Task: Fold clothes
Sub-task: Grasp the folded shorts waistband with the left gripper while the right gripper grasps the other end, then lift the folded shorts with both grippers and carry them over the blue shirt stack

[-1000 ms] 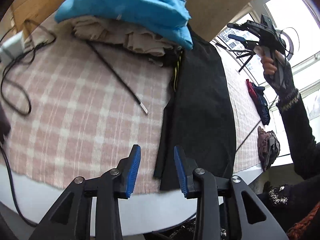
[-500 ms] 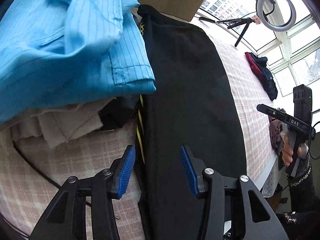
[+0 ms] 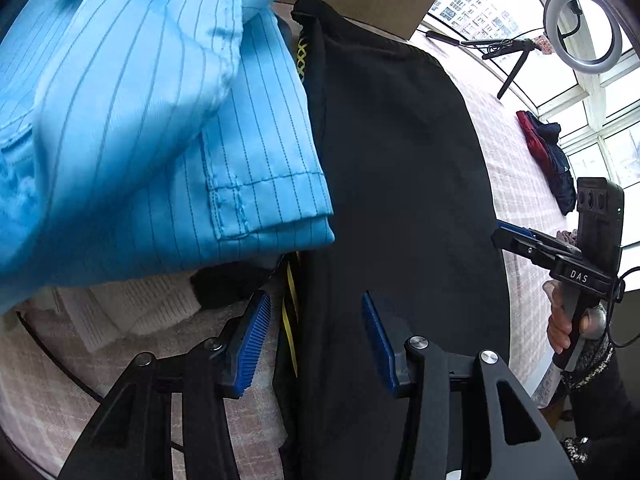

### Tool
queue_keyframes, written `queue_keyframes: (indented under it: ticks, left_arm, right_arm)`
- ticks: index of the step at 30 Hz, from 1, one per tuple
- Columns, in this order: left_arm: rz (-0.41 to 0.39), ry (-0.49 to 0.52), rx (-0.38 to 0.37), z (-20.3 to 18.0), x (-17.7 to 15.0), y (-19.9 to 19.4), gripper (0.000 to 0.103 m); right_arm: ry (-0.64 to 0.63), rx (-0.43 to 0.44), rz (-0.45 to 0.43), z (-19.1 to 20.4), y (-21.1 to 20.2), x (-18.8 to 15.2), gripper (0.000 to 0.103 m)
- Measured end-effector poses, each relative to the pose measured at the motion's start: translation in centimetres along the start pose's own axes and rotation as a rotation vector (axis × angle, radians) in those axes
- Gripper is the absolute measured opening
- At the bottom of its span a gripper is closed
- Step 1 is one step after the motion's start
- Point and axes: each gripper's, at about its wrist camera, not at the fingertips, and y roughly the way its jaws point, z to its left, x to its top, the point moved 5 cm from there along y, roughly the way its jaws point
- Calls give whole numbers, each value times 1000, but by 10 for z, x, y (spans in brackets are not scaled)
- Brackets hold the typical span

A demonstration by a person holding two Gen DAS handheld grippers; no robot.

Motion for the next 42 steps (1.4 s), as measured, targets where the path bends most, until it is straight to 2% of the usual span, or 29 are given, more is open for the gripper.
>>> queue_keyframes:
  ticks: [3, 5, 6, 7, 8, 9, 11, 14, 18, 20, 27, 32, 34, 38, 42]
  left_arm:
    - [0, 5, -9, 0, 2, 2, 45]
    - [0, 9, -14, -1, 3, 3, 40]
    - [-1, 14, -15, -1, 3, 3, 36]
    - [-4, 23, -13, -1, 3, 4, 21]
    - [-2, 25, -16, -2, 3, 6, 5]
    - [-2, 26, -22, -2, 3, 6, 2]
    - [-9, 27, -44, -2, 5, 5, 3]
    - [-25, 27, -57, -2, 6, -1, 3]
    - [-98, 8, -133, -5, 8, -25, 3]
    - [-152, 4, -165, -12, 9, -45, 3]
    - [-368, 74, -183, -64, 7, -136, 3]
    - [-533, 102, -160, -94, 2, -213, 3]
    - [-599, 107, -125, -109, -3, -235, 3]
    - [-689, 79, -63, -119, -16, -271, 3]
    - [-736, 48, 4, -106, -27, -296, 3]
  right_arm:
    - [-43, 31, 15, 7, 5, -1, 49]
    - [-86, 29, 9, 13, 7, -3, 49]
    - [-98, 28, 6, 14, 8, -3, 45]
    - [-97, 35, 6, 14, 9, -3, 37]
    - [-96, 42, 6, 14, 11, -3, 21]
    - [-95, 49, 6, 14, 12, -2, 17]
    - [-78, 76, 6, 13, 13, -1, 10]
    - [-46, 122, 3, 10, 10, 0, 9]
    - [-22, 182, -38, 8, -18, 0, 8]
    - [-31, 204, -71, 10, -41, 2, 8]
    - [-135, 257, -208, 42, -147, 24, 8]
    - [-271, 294, -302, 82, -222, 43, 8]
    - [-328, 310, -333, 99, -242, 47, 8]
    - [-413, 337, -329, 134, -256, 54, 8]
    - [-480, 359, -318, 167, -253, 63, 8]
